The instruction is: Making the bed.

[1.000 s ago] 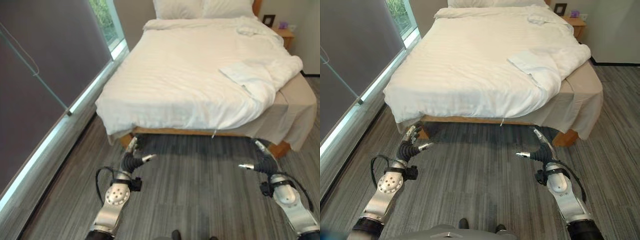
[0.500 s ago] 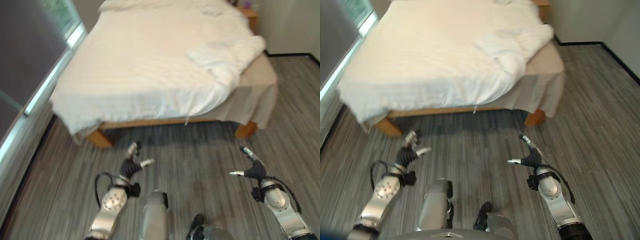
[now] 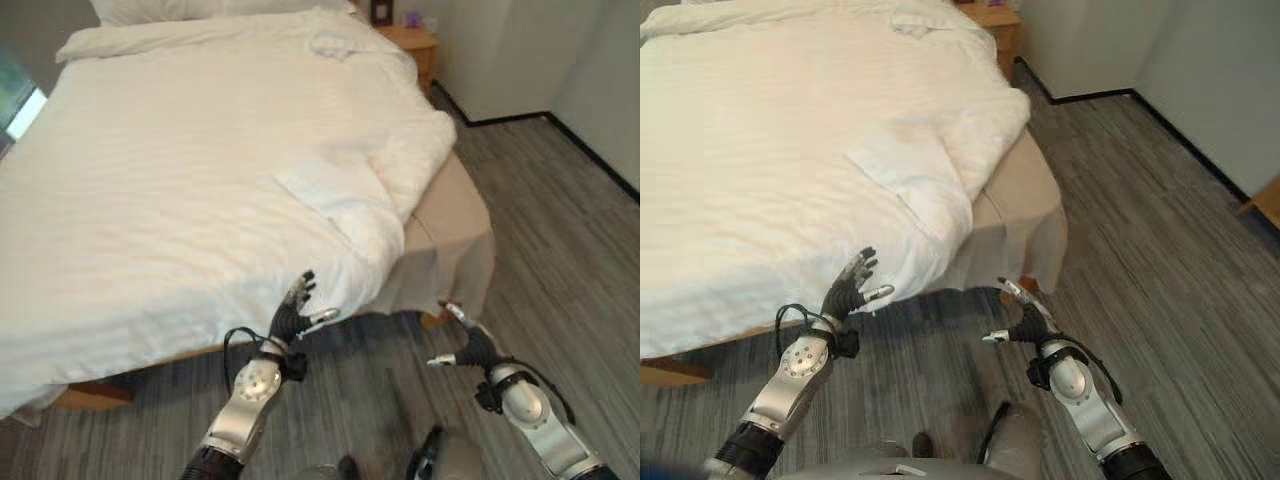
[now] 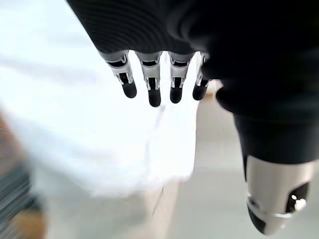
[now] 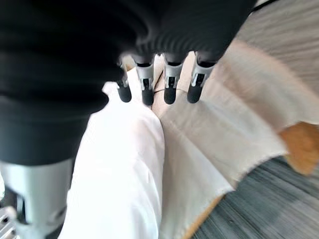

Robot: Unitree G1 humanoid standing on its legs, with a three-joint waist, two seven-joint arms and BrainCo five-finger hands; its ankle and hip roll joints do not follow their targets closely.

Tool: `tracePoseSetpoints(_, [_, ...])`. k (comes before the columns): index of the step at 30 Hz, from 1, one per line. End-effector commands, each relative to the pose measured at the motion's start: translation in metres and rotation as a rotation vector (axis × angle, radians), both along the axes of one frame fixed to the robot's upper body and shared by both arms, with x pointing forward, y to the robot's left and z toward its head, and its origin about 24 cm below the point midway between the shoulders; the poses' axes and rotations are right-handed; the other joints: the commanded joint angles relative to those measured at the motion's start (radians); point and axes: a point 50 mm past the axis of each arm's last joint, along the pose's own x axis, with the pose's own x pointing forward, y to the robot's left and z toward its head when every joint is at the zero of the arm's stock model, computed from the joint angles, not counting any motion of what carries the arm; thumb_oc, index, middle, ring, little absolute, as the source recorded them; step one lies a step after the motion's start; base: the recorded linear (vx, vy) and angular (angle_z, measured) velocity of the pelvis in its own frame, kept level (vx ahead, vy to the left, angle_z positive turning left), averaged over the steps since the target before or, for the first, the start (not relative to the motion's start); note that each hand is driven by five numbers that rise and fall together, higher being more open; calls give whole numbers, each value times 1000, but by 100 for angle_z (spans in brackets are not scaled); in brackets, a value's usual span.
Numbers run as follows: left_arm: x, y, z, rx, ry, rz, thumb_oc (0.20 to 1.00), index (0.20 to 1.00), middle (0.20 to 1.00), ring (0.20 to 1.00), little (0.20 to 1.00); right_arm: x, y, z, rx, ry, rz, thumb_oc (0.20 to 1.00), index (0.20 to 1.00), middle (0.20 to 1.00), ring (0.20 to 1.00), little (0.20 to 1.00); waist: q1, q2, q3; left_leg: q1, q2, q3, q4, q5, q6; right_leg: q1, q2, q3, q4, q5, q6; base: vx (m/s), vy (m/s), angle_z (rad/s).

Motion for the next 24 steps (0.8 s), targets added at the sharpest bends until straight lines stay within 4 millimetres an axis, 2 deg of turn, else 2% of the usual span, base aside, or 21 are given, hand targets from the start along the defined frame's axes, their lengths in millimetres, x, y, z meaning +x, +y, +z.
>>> tracePoseSetpoints(1, [-8, 13, 15, 24, -95, 2, 1000, 1000, 1000, 1000, 1000, 17, -7, 24, 2, -139, -43, 1000, 1000, 1000, 1000, 1000, 23, -62, 0, -100, 32, 7, -51, 53, -170, 276, 74, 145, -434, 167, 47, 648, -344, 181])
tracePoseSetpoints(4, [-9, 19, 16, 16, -109, 42, 1000, 1000, 1000, 1000, 1000, 15, -11, 23, -17, -142, -65, 1000, 1000, 1000, 1000, 1000, 18, -55, -6, -40, 61, -54, -51, 16, -192, 214, 46, 242, -483, 246, 83, 418, -255, 135])
tracePoseSetpoints(6, [-9, 20, 17, 8, -114, 47, 1000, 1000, 1000, 1000, 1000, 13, -13, 23, -24, -139, -67, 1000, 1000, 1000, 1000, 1000, 21, -61, -10, -23, 63, -72, -51, 4, -197, 230, 46, 252, -480, 237, 79, 292, -229, 109])
tracePoseSetpoints(9, [-11, 20, 16, -3, -115, 54, 1000, 1000, 1000, 1000, 1000, 10, -13, 17, -14, -117, -71, 1000, 1000, 1000, 1000, 1000, 24, -65, -25, -2, 80, -96, -51, 9, -210, 275, 55, 242, -493, 242, 69, 239, -241, 53])
tracePoseSetpoints(11, [-16, 23, 17, -59, -125, 88, 1000, 1000, 1000, 1000, 1000, 7, -15, 17, -20, -115, -54, 1000, 1000, 1000, 1000, 1000, 39, -55, -51, -1, 123, -128, -50, 47, -236, 324, 79, 209, -501, 230, 43, 255, -302, 43])
tracePoseSetpoints(12, [-17, 23, 17, -60, -124, 89, 1000, 1000, 1000, 1000, 1000, 7, -15, 17, -20, -115, -54, 1000, 1000, 1000, 1000, 1000, 36, -53, -52, -1, 125, -131, -50, 47, -237, 326, 80, 206, -502, 230, 42, 321, -454, 28])
tracePoseSetpoints(13, [-18, 29, 27, -54, -178, 116, 1000, 1000, 1000, 1000, 1000, 5, -16, 22, -52, -133, -18, 1000, 1000, 1000, 1000, 1000, 54, -41, -71, -15, 160, -157, -33, 92, -265, 370, 101, 158, -507, 188, 18, 156, -258, 21])
tracePoseSetpoints(15, [-19, 29, 27, -54, -178, 117, 1000, 1000, 1000, 1000, 1000, 5, -16, 21, -52, -133, -17, 1000, 1000, 1000, 1000, 1000, 49, -40, -71, -16, 162, -162, -32, 93, -267, 373, 103, 153, -507, 186, 17, 110, -193, 39])
tracePoseSetpoints(17, [-19, 44, 52, -61, -307, 203, 1000, 1000, 1000, 1000, 1000, 5, -13, 24, -57, -137, 26, 1000, 1000, 1000, 1000, 1000, 71, -20, -70, -41, 183, -187, 24, 141, -294, 413, 121, 116, -507, 143, -5, 92, -191, 51])
tracePoseSetpoints(18, [-19, 44, 53, -61, -308, 204, 1000, 1000, 1000, 1000, 1000, 6, -13, 24, -56, -138, 26, 1000, 1000, 1000, 1000, 1000, 68, -22, -71, -46, 180, -190, 25, 144, -294, 410, 118, 113, -507, 146, -5, 20, -126, 17])
tracePoseSetpoints(19, [-17, 50, 70, -81, -393, 234, 1000, 1000, 1000, 1000, 1000, 5, -15, 27, -63, -144, 32, 1000, 1000, 1000, 1000, 1000, 73, -24, -60, -90, 179, -169, 91, 176, -297, 435, 107, 81, -507, 125, -15, -45, -83, 20])
tracePoseSetpoints(20, [-17, 52, 82, -96, -445, 243, 1000, 1000, 1000, 1000, 1000, 5, -16, 29, -71, -144, 39, 1000, 1000, 1000, 1000, 1000, 66, -29, -50, -123, 173, -148, 125, 184, -290, 448, 100, 63, -507, 113, -19, -48, -109, 32])
tracePoseSetpoints(21, [-16, 55, 94, -110, -496, 253, 1000, 1000, 1000, 1000, 1000, 5, -16, 30, -85, -141, 52, 1000, 1000, 1000, 1000, 1000, 65, -31, -44, -140, 166, -127, 128, 177, -284, 454, 95, 55, -507, 107, -18, -48, -43, 72])
tracePoseSetpoints(22, [-16, 58, 110, -123, -566, 267, 1000, 1000, 1000, 1000, 1000, 6, -15, 30, -107, -129, 75, 1000, 1000, 1000, 1000, 1000, 65, -31, -40, -162, 123, -129, 102, 125, -265, 456, 87, 56, -507, 103, -12, -7, -11, 67])
tracePoseSetpoints(24, [-13, 58, 119, -118, -606, 264, 1000, 1000, 1000, 1000, 1000, 5, -15, 29, -116, -112, 94, 1000, 1000, 1000, 1000, 1000, 50, -18, -53, -147, 114, -104, 59, 101, -257, 458, 92, 53, -507, 98, -8, 26, 43, 34])
